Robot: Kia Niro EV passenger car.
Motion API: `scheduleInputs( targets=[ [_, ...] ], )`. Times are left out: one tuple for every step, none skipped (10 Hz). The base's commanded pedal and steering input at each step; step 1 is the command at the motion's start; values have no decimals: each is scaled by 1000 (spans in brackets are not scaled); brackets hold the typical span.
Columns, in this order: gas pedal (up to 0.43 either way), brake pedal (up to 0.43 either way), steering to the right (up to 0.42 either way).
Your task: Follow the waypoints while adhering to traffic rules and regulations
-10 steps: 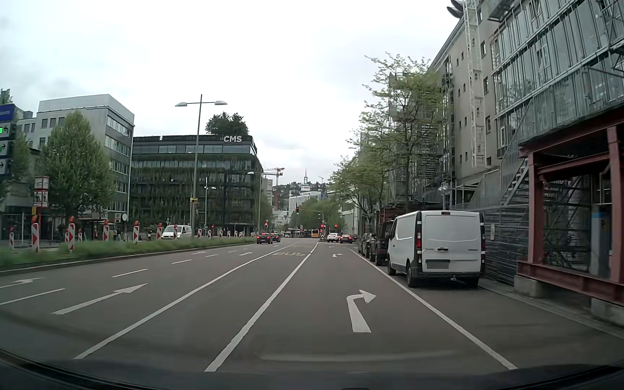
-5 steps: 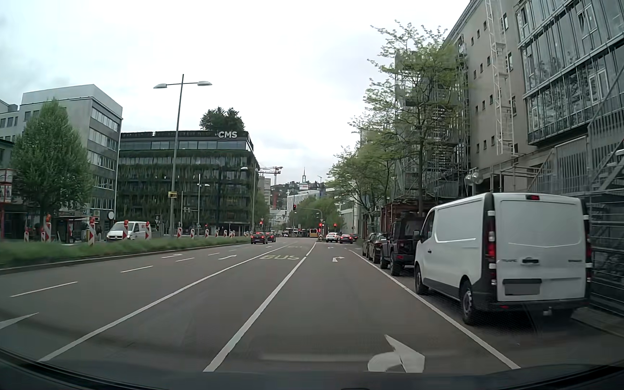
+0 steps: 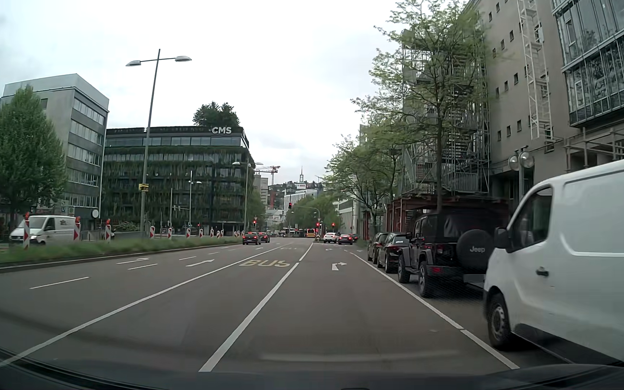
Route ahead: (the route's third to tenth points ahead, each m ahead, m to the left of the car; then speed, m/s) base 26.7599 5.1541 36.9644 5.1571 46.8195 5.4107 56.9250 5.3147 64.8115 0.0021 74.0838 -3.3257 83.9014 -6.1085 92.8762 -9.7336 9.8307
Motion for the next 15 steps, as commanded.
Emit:
scheduleInputs(
  targets=[
    [0,0,3],
    [0,0,5],
    [0,0,5],
    [0,0,5],
    [0,0,4],
    [0,0,4],
    [0,0,4],
    [0,0,4],
    [0,0,4],
    [0,0,2],
    [0,0,2],
    [0,0,2],
    [0,0,2],
    [0,0,0],
    [0,0,1]
  ],
)
